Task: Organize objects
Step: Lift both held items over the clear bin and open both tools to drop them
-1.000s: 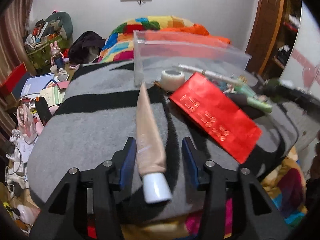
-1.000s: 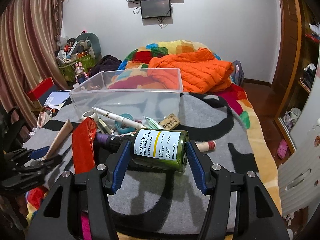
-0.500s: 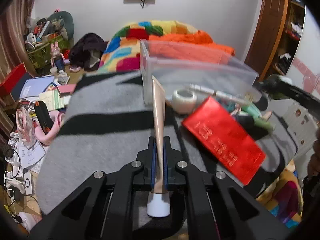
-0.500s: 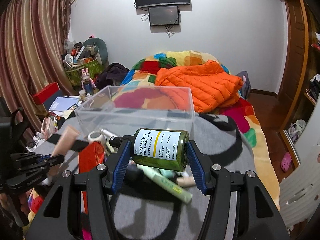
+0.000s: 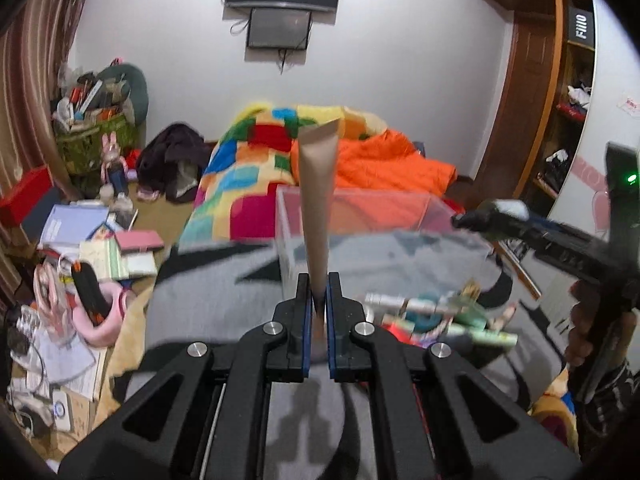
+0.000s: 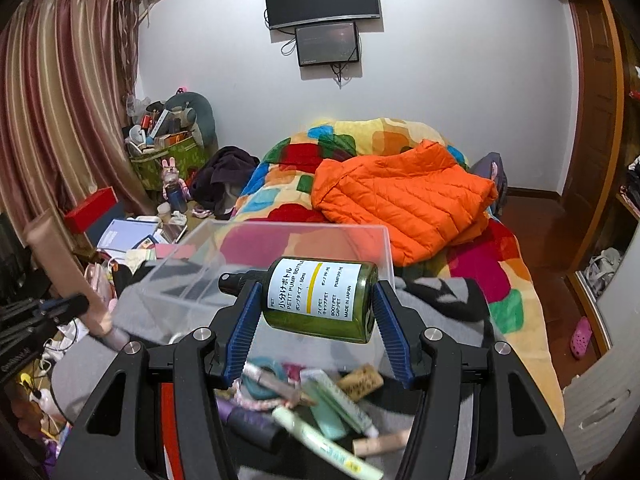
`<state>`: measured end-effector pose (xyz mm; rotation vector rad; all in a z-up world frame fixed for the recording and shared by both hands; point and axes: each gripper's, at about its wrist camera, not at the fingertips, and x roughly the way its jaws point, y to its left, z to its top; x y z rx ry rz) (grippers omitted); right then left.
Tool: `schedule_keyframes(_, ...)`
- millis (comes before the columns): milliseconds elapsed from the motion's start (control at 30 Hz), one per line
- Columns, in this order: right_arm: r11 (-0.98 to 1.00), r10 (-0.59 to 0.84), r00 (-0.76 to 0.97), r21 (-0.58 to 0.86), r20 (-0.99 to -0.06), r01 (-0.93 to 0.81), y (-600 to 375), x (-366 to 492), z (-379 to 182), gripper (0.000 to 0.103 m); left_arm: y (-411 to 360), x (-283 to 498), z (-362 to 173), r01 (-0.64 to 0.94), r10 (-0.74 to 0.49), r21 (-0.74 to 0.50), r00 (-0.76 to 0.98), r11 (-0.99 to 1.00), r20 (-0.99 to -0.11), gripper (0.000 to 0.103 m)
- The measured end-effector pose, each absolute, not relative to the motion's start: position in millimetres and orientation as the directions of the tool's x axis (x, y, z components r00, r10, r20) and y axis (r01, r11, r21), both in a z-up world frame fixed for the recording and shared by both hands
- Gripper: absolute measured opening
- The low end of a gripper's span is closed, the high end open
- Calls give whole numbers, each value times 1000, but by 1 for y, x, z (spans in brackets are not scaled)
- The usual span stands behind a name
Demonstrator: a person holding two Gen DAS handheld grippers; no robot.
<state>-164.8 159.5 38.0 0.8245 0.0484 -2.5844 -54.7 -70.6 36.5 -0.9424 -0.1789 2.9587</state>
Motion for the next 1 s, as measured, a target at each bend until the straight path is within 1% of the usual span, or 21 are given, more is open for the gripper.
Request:
schedule_keyframes(200,-907,-384,-729,84,-567,412,147,-189,42,53,-61,-85,65,-27,78,-105,-847,-994,-525,5)
schedule_keyframes(300,-901,-389,-708,85,-590,425,139,-200,36,53,-57,-103,66,-35,86,-106,-845,-994,-528,5)
schedule_keyframes(433,-892,-400,-654,108,-643,440,128,-218,20,53,-54,-135,56,-27,74,-91,-825,-995,-561,5)
schedule_keyframes(633,-890,-386,-594,116,-706,440,118,-235,-4,53,-56,-173,26,-11,71,-98,-769,-995,-636,5)
schedule_keyframes(800,-890,-354,-588,68,-727,451,109,-237,-13,54,-62,-185,3,-6,91,-126,-725,-992,-682,5)
schedule_keyframes(1000,-884,-342,-587,40,-734,466,104,-233,-16,54,-59,-182,-9,-12,100,-130,-703,-991,-704,6)
